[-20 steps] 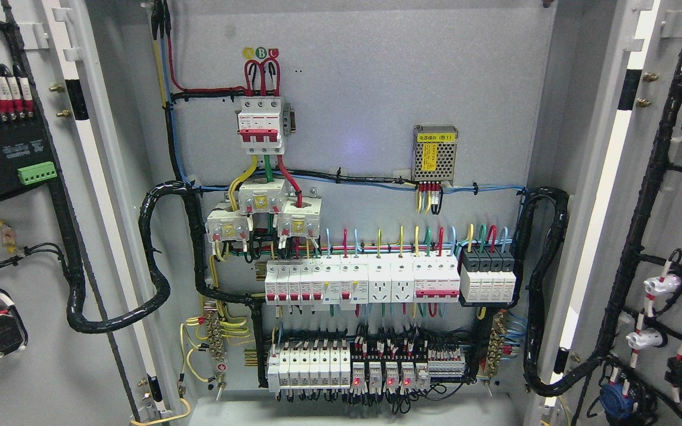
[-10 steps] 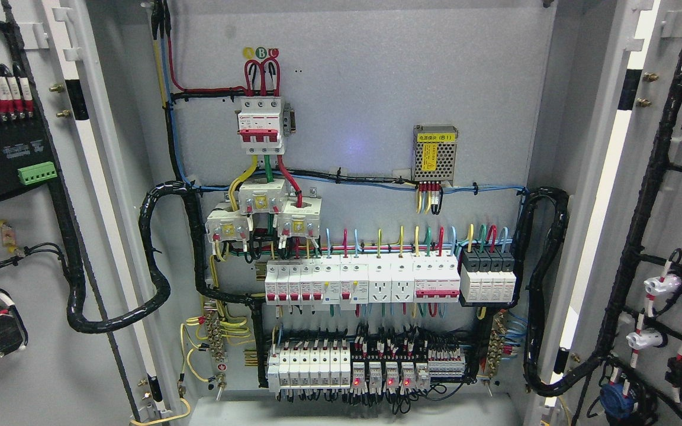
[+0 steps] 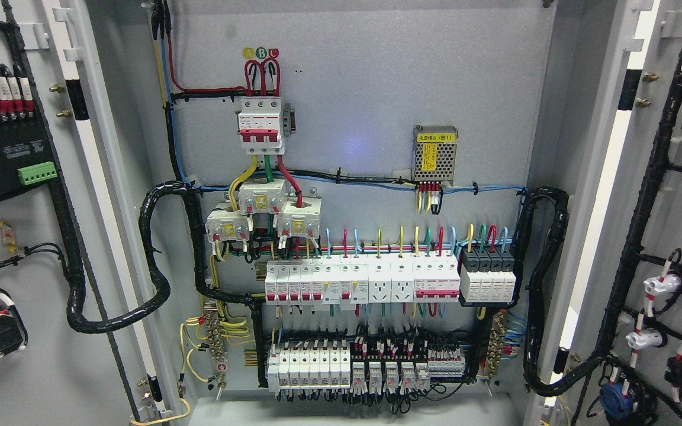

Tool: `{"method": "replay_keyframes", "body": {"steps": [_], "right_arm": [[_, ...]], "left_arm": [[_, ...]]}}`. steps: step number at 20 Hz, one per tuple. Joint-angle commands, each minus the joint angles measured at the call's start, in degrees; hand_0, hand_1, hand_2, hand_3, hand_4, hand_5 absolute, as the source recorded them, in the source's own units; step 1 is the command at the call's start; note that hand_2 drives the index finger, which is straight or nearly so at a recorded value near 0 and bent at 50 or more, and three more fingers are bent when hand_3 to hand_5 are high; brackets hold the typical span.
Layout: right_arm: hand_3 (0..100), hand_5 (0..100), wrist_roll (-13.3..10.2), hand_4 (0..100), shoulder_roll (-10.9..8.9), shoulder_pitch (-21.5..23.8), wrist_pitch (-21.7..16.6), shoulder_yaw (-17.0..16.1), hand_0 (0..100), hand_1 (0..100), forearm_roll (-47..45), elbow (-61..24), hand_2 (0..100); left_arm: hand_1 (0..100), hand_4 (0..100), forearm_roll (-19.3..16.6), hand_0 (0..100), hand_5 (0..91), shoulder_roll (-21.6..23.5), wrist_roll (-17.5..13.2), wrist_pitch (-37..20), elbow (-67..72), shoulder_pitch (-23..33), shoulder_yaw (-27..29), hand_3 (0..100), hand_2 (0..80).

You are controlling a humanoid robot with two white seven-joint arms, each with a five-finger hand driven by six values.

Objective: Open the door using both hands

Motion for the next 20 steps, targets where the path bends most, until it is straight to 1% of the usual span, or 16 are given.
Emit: {"method": "replay_keyframes", "body": {"steps": [1,2,3,4,6,7,8,9,11,12,13,15,16,17,19,20], "right_arm": [[0,0,-2.9,0,2.17,-2.5,3.6,1.4,19,0,5.0,16.2,0],[0,0,-3.1,0,2.34,-3.3,4.2,1.7,19,0,8.2,17.9,0],[0,0,-3.3,0,3.04,-3.7,4.3,1.5,19,0,11.4,19.4,0],[0,0,-3.4,0,3.92,-3.7,4.3,1.2,19,0,13.9,20.2,0],[0,0,-3.7,0,4.63,-3.7,4.5,1.0,19,0,15.3,21.2,0],[0,0,-4.9,0,5.33,-3.8,4.5,1.0,19,0,15.3,22.6,0],[0,0,-7.0,0,6.73,-4.2,4.3,1.1,19,0,15.3,23.8,0],[0,0,-8.5,0,7.09,-4.6,4.4,1.0,19,0,15.4,24.3,0],[0,0,-12.8,0,7.88,-4.9,5.0,1.0,19,0,15.4,27.0,0],[0,0,-13.9,0,8.58,-5.1,5.7,1.0,19,0,15.4,27.4,0],[0,0,-14.5,0,8.76,-5.2,6.7,0.5,19,0,15.4,27.7,0],[0,0,-14.5,0,8.85,-5.2,8.7,0.3,19,0,15.6,27.8,0],[0,0,-14.6,0,8.76,-5.2,9.1,0.9,19,0,16.1,27.9,0],[0,0,-14.9,0,8.85,-5.1,9.4,0.8,19,0,18.4,28.0,0],[0,0,-16.3,0,9.02,-4.7,11.5,0.3,19,0,24.3,28.6,0],[0,0,-16.5,0,9.2,-4.5,12.2,0.2,19,0,24.9,28.8,0]], "left_arm": [[0,0,-1.4,0,0.0,-6.2,-2.3,0.2,28.8,-3.9,-2.3,0,0.0],[0,0,-1.9,0,0.0,-7.0,-2.5,0.6,30.4,-4.4,-2.3,0,0.0],[0,0,-3.0,0,0.0,-7.7,-2.6,1.2,32.1,-5.2,-2.3,0,0.0],[0,0,-4.6,0,0.0,-8.1,-2.6,1.5,33.6,-5.7,-2.2,0,0.0],[0,0,-8.6,0,0.0,-8.8,-2.6,2.0,36.6,-7.0,-2.1,0,0.0],[0,0,-10.4,0,0.0,-9.5,-2.6,2.4,38.6,-7.8,-1.9,0,0.0],[0,0,-12.0,0,0.0,-10.3,-2.6,2.6,41.2,-8.7,-1.8,0,0.0],[0,0,-12.5,0,0.0,-10.7,-2.6,2.6,42.7,-9.3,-1.8,0,0.0],[0,0,-12.6,0,0.0,-12.2,-2.5,2.6,45.3,-10.2,-1.7,0,0.0],[0,0,-12.6,0,0.0,-12.6,-2.5,2.6,45.9,-10.3,-1.6,0,0.0],[0,0,-12.6,0,0.0,-12.9,-2.2,2.7,46.6,-10.9,-1.5,0,0.0],[0,0,-12.6,0,0.0,-14.3,-2.1,3.8,48.9,-11.9,-1.5,0,0.0],[0,0,-12.7,0,0.0,-15.2,-2.0,4.7,51.2,-13.1,-1.7,0,0.0],[0,0,-13.0,0,0.0,-16.0,-2.0,4.9,53.0,-14.1,-1.8,0,0.0],[0,0,-13.1,0,0.0,-16.3,-1.7,4.9,53.6,-15.5,-1.5,0,0.0],[0,0,-13.1,0,0.0,-16.3,-1.5,4.9,53.6,-16.0,-1.5,0,0.0]]}}
